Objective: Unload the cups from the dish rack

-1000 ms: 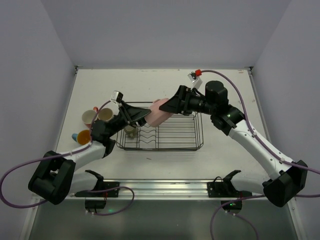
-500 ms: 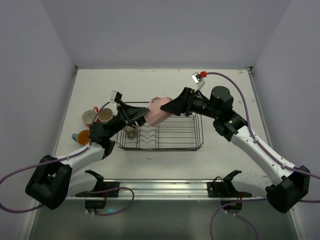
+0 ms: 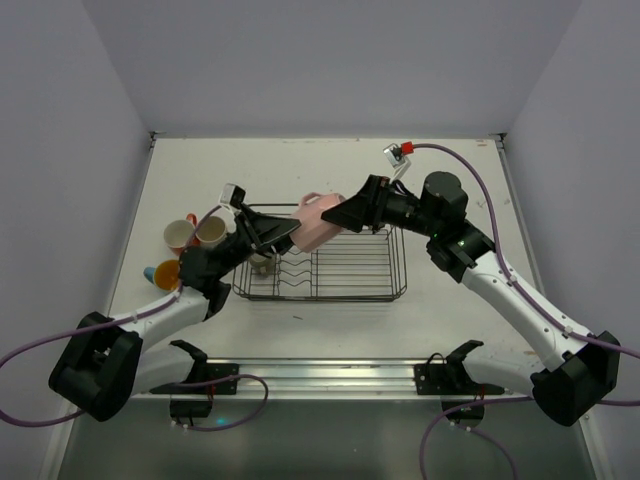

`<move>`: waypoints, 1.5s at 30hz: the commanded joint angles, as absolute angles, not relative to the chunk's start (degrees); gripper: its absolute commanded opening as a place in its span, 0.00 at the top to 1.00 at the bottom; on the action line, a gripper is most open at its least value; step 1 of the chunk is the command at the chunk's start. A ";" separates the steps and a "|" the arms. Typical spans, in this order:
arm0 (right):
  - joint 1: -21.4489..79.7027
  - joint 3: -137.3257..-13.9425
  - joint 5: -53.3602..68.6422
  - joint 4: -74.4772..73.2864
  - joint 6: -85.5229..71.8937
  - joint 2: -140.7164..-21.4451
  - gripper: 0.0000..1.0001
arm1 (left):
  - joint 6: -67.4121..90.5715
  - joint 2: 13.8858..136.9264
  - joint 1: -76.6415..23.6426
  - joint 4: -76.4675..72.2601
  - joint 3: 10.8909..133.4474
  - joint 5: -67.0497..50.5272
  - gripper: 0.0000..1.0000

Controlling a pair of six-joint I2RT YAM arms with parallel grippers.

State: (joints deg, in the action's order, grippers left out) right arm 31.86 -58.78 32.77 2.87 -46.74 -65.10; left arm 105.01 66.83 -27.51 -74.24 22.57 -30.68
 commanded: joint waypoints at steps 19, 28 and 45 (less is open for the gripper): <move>33.05 -60.12 29.54 10.46 -44.74 -64.07 1.00 | 102.66 65.83 -30.76 -85.87 23.38 -26.46 0.72; 34.37 -60.20 27.77 9.50 -45.44 -64.86 1.00 | 99.68 65.57 -31.29 -84.73 23.47 -24.52 1.00; 34.28 -67.24 28.30 -2.63 -40.34 -65.04 0.03 | 86.57 59.32 -31.29 -57.48 30.50 -32.25 1.00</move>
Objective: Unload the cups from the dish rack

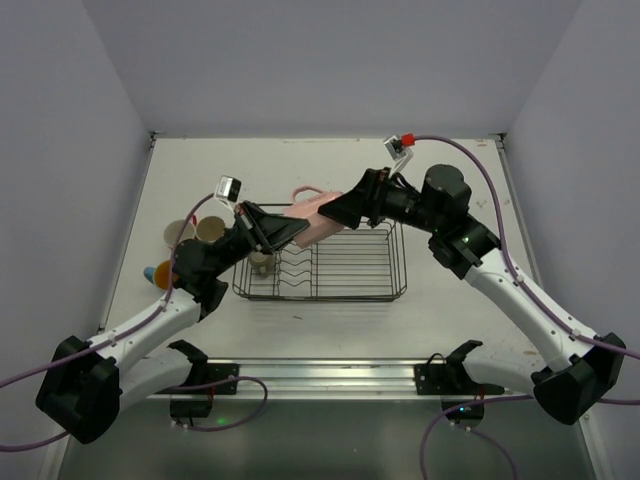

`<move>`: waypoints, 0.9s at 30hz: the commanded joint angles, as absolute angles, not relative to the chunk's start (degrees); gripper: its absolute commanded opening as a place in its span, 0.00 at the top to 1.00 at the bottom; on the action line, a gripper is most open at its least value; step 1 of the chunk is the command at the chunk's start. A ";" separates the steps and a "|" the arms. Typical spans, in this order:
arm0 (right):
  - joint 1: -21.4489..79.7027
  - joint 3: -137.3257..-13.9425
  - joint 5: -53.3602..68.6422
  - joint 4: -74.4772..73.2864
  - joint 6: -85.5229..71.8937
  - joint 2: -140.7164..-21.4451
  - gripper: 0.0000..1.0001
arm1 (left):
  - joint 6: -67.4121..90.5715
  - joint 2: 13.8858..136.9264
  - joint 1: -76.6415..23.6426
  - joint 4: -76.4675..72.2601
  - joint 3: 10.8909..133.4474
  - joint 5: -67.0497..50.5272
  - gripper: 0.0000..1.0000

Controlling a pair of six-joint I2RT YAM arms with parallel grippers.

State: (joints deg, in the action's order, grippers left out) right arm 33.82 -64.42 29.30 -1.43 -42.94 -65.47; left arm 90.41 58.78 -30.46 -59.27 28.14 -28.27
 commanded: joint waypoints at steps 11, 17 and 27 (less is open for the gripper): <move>30.68 -68.46 22.26 -10.07 -37.36 -61.44 0.01 | 82.90 55.21 -30.85 -47.58 31.19 -34.54 1.00; 29.53 -70.05 12.23 -19.58 -32.26 -57.67 0.01 | 67.87 49.23 -23.50 -17.97 40.59 -36.55 1.00; 29.44 -68.64 10.81 -23.99 -29.27 -54.14 0.01 | 35.36 53.34 -11.17 33.47 69.85 -22.60 1.00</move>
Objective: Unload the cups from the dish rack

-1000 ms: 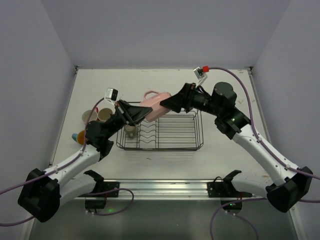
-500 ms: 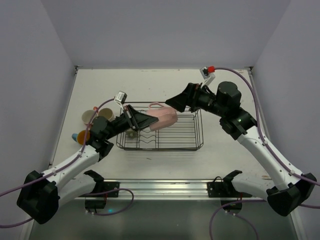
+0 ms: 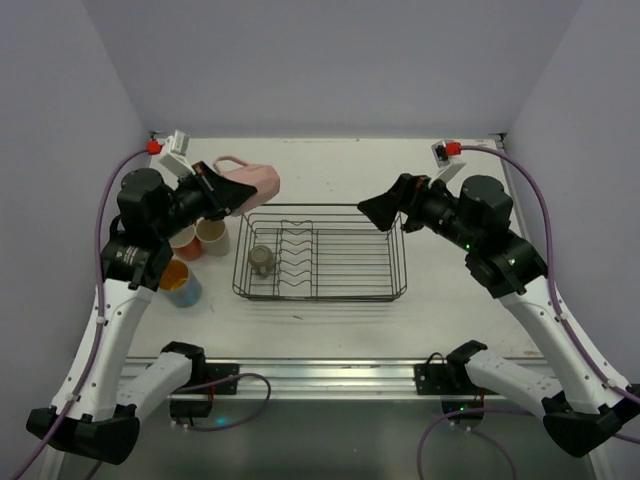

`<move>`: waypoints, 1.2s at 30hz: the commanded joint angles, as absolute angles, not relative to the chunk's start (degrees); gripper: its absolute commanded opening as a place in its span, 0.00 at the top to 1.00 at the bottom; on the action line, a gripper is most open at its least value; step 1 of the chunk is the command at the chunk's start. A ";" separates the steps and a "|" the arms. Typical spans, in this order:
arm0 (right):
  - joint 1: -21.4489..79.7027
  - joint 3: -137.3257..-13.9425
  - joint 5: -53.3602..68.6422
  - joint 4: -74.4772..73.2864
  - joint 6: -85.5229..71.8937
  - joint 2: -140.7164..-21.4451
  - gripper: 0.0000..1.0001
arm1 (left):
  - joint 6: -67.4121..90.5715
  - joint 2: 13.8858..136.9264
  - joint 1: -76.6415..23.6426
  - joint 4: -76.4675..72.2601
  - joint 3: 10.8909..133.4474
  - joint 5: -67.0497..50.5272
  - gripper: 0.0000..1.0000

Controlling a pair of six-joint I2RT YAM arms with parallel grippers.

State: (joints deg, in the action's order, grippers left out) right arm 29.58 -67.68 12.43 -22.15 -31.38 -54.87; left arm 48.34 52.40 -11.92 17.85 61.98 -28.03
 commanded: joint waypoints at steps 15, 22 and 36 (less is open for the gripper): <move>29.44 -66.80 13.18 -26.89 -26.63 -54.49 0.01 | 25.93 61.25 -10.20 63.53 87.53 17.39 1.00; 29.53 -66.18 15.03 -27.16 -25.49 -55.11 0.01 | 24.00 67.67 -9.32 67.24 89.47 20.83 1.00; 29.44 -65.04 16.70 -27.95 -23.56 -54.32 0.01 | 21.98 75.49 -2.30 65.57 91.23 18.11 1.00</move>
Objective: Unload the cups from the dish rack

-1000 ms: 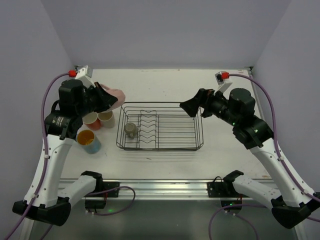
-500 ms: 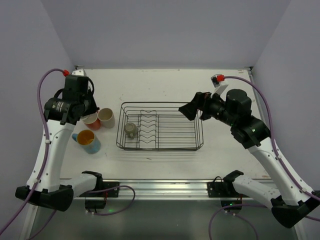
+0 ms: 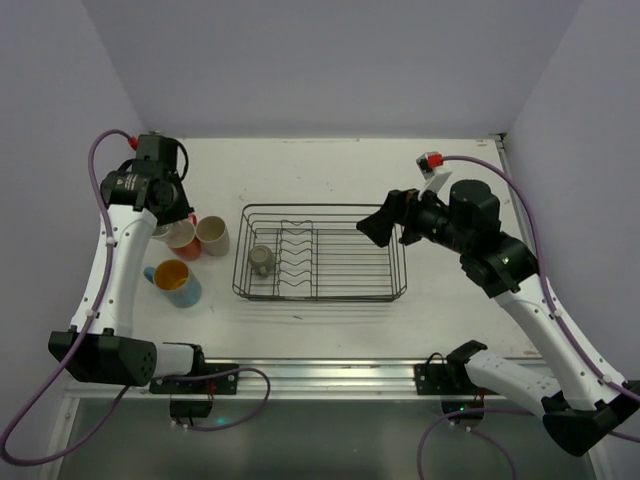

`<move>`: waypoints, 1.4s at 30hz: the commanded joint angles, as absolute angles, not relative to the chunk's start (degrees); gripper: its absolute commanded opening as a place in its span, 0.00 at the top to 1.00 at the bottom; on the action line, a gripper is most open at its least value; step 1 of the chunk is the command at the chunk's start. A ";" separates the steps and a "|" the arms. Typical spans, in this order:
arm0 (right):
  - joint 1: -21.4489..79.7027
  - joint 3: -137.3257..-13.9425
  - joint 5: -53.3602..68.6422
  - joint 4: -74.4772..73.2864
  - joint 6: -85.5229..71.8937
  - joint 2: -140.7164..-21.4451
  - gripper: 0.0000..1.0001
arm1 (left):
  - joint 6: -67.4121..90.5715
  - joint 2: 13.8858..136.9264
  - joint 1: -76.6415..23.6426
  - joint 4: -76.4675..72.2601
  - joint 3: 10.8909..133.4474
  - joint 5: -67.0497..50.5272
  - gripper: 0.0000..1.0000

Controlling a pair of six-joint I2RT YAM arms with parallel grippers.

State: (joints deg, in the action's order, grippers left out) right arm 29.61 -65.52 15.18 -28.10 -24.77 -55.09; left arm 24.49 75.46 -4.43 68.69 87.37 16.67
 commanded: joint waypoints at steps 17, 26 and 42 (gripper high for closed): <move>29.44 -64.95 17.14 -27.86 -23.38 -54.75 0.01 | 19.86 80.24 2.63 59.07 86.05 10.02 1.00; 29.44 -64.42 16.44 -27.60 -23.12 -54.93 0.01 | 19.34 83.84 3.69 58.27 85.78 7.73 1.00; 29.44 -65.04 16.43 -27.69 -23.12 -54.67 0.01 | 18.90 87.98 3.78 60.64 88.68 5.28 1.00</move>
State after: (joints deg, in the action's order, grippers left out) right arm 29.58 -64.58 16.03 -28.51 -24.27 -55.11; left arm 21.32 88.29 3.25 61.36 84.66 6.07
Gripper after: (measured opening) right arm 0.987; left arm 0.109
